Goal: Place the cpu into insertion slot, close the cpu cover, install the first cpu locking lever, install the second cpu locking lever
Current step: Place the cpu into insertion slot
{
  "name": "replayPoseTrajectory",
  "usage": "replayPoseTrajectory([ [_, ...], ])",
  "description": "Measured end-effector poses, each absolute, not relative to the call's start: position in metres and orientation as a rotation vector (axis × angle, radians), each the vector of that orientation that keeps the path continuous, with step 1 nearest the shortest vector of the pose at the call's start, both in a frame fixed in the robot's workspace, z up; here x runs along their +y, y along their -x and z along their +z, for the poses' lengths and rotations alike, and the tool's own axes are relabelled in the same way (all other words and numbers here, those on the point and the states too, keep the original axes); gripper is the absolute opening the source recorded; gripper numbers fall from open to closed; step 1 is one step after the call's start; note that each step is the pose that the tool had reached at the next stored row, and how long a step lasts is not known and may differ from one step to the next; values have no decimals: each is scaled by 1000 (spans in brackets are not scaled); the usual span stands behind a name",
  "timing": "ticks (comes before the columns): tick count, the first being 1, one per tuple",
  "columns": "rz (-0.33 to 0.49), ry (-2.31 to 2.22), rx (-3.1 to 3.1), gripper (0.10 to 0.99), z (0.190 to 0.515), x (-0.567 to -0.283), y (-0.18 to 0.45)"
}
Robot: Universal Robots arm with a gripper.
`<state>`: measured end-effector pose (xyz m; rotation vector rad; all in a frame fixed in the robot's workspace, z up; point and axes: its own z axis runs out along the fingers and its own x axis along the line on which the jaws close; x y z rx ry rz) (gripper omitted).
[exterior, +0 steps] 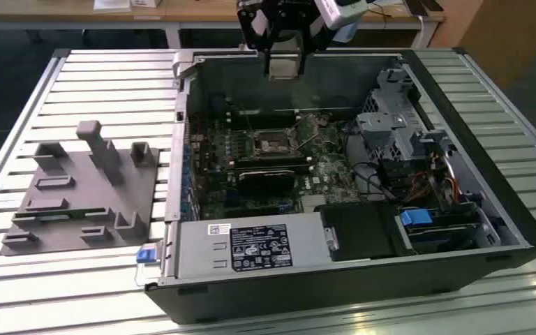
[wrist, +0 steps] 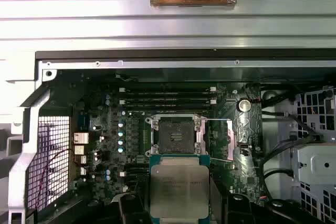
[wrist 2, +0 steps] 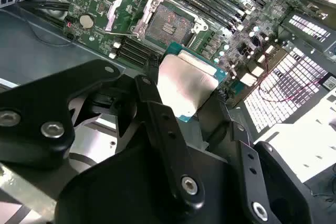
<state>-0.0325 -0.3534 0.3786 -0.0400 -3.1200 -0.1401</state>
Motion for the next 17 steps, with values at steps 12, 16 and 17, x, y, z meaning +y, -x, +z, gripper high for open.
replayPoseTrajectory([
  [12, -141, 163, -3119, 541, 378, -353, 33],
  [16, -141, 222, -3118, 541, 378, -353, 33],
  [17, -141, 236, -3117, 541, 378, -353, 33],
])
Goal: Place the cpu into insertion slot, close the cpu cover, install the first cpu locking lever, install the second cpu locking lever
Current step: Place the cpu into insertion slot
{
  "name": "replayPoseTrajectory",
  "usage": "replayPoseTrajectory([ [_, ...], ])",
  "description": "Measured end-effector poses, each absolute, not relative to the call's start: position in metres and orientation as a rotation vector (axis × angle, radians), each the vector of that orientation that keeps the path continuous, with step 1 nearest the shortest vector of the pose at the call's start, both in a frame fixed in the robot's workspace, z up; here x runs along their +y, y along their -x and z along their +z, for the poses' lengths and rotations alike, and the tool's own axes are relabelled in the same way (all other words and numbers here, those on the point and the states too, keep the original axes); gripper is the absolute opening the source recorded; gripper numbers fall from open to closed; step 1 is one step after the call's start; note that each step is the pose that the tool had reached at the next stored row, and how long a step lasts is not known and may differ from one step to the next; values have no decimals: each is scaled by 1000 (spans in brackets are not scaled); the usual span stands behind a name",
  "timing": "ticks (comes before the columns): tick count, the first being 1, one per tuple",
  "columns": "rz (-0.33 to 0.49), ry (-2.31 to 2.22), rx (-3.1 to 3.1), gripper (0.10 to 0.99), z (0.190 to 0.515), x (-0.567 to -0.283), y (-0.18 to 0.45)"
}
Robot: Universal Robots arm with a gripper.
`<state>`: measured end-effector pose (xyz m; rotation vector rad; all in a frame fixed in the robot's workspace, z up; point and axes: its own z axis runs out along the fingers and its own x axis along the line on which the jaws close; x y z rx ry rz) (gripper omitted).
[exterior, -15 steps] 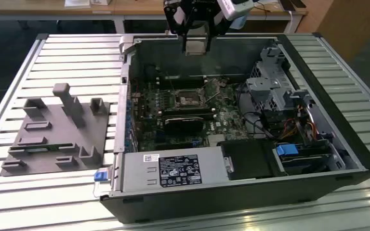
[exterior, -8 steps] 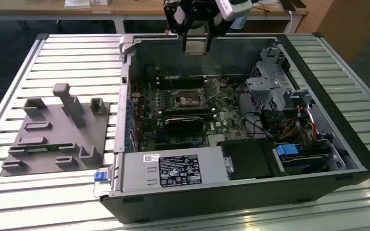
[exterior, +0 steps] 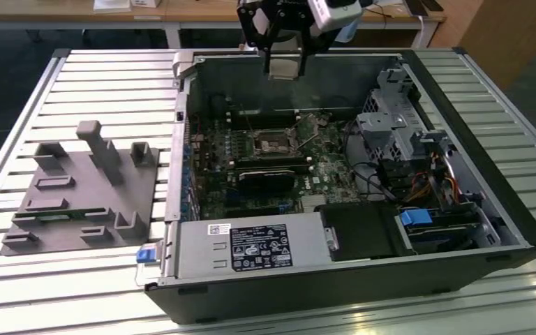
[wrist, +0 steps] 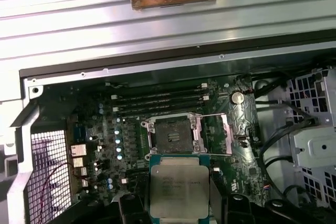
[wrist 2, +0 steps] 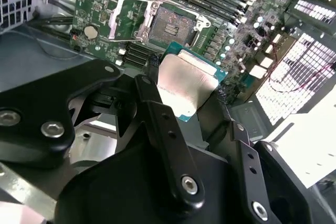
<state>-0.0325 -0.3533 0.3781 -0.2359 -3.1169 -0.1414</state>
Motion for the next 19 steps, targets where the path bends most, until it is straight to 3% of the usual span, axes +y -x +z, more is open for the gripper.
replayPoseTrajectory([
  [19, -138, 534, -3089, 541, 377, -353, 33],
])
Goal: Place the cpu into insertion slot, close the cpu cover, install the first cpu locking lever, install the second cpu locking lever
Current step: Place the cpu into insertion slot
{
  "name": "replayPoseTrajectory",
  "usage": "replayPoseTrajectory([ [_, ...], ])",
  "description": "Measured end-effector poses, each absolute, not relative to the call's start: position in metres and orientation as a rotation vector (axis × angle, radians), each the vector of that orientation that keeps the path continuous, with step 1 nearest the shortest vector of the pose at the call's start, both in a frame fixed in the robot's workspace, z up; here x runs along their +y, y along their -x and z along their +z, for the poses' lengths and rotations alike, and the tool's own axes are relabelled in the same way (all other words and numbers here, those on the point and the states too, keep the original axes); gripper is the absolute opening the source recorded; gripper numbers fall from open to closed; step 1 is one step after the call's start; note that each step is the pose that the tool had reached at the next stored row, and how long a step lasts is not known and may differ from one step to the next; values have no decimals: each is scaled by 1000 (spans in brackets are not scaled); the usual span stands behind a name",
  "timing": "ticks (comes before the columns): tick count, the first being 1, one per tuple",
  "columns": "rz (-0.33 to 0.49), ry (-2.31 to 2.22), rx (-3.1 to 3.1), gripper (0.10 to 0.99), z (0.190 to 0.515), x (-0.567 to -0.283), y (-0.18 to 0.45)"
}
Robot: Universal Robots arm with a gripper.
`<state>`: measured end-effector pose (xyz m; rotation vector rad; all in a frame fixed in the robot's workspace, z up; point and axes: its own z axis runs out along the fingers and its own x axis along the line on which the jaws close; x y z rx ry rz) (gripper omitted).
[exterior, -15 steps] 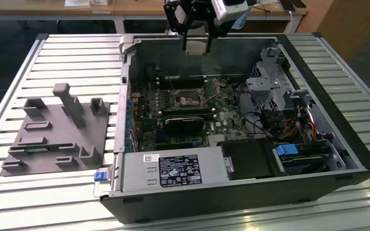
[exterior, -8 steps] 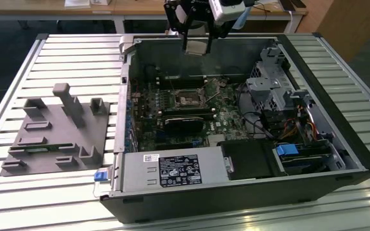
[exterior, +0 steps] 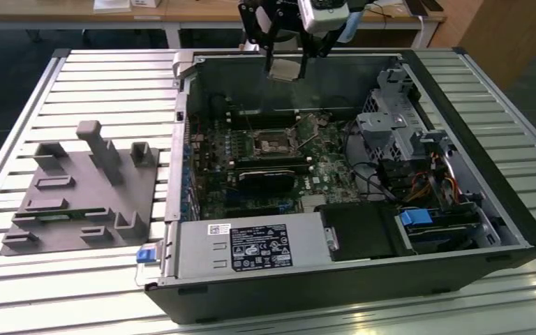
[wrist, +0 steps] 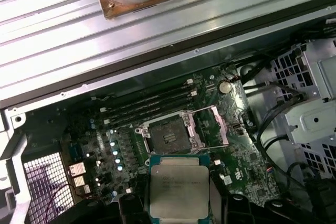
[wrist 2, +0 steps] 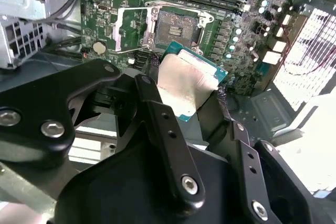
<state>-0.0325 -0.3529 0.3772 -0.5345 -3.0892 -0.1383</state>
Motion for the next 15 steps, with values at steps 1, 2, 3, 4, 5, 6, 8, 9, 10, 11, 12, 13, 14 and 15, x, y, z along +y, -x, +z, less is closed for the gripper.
replayPoseTrajectory([
  [1, -138, 557, -3086, 541, 377, -353, 33],
  [2, -138, 580, -3082, 541, 377, -353, 33],
  [3, -138, 605, -3078, 541, 377, -353, 33],
  [4, -137, 630, -3074, 541, 377, -353, 33],
  [5, -138, 656, -3069, 541, 377, -353, 33],
  [6, -138, 684, -3064, 541, 376, -353, 33],
  [8, -138, 742, -3052, 541, 376, -353, 33],
  [9, -138, 769, -3046, 541, 376, -353, 33],
  [10, -137, 797, -3040, 541, 376, -353, 33],
  [11, -137, 824, -3033, 541, 376, -353, 33],
  [12, -137, 852, -3027, 541, 375, -353, 33],
  [13, -138, 881, -3019, 541, 375, -353, 33],
  [14, -137, 908, -3012, 541, 375, -353, 33],
  [15, -137, 936, -3004, 541, 374, -353, 33],
])
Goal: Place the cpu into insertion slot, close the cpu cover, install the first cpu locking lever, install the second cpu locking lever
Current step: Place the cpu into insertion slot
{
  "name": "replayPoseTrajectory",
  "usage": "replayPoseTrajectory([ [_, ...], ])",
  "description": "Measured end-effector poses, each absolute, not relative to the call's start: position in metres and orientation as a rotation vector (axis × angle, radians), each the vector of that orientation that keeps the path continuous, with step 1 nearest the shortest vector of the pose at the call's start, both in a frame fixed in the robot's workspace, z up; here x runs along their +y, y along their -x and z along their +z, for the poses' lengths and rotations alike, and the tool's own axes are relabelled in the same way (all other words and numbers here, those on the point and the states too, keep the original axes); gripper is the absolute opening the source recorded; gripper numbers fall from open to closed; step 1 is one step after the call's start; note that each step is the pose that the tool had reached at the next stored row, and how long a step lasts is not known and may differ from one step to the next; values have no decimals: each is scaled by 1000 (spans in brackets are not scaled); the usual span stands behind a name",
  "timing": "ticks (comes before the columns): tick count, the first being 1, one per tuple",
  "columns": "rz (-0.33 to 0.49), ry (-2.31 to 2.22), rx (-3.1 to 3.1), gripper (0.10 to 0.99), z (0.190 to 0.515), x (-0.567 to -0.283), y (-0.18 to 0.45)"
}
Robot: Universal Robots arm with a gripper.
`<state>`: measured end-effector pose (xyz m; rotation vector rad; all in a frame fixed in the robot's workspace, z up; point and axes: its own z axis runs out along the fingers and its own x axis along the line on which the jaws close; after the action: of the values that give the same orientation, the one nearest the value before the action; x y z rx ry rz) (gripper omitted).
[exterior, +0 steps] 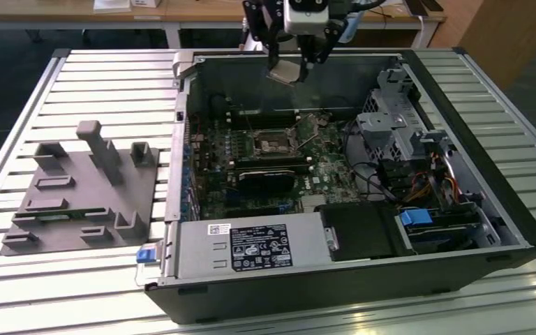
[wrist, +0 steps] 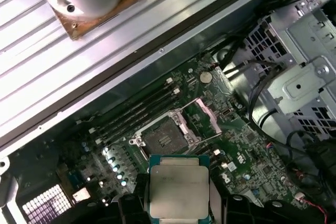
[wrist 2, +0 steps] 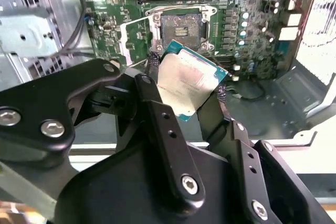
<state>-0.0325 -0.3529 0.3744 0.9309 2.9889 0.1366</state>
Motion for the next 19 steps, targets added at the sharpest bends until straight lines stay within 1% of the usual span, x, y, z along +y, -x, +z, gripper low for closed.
replayPoseTrajectory([
  [19, 133, -1343, 2814, 541, 369, -353, 34],
])
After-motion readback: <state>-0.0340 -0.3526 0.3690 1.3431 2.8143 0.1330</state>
